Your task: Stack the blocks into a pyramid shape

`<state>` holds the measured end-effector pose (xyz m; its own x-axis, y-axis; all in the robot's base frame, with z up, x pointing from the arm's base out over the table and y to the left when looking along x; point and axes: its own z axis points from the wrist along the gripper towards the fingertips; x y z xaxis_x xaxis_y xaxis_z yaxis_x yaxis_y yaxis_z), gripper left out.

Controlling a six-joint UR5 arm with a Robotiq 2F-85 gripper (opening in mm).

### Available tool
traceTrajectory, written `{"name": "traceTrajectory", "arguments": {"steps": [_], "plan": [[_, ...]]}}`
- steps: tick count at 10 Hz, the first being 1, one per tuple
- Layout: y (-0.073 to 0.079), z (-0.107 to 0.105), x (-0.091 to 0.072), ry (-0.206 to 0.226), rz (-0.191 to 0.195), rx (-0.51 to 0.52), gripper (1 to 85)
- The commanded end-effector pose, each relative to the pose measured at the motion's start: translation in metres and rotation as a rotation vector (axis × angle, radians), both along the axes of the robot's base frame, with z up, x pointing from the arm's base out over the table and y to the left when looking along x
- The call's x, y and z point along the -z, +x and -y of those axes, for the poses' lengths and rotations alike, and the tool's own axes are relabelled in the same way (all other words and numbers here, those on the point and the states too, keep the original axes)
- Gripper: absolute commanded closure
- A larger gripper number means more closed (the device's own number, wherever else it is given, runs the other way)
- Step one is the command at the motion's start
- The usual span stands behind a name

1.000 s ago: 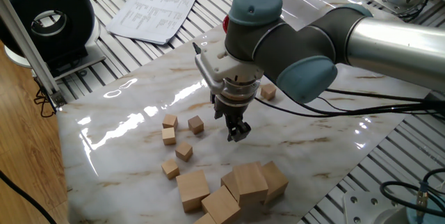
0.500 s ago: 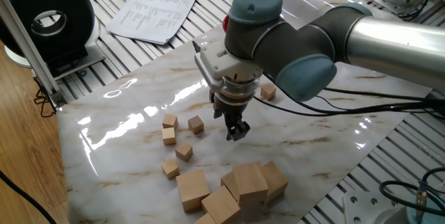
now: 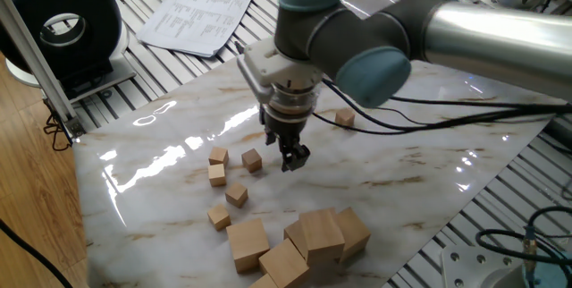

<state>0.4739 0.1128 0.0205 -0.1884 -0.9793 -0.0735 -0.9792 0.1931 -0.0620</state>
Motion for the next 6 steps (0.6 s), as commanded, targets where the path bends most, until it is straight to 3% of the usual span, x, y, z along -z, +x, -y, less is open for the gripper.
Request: {"name": "traceTrajectory", "arguments": {"steps": [1, 5, 6], "plan": [[0.0223, -0.0150, 0.0002, 0.021, 0.000, 0.007, 24.0], [0.0262, -0.0115, -0.0041, 0.033, 0.012, -0.011, 25.0], [0.0259, -0.0097, -0.0028, 0.038, 0.000, -0.015, 25.0]]}}
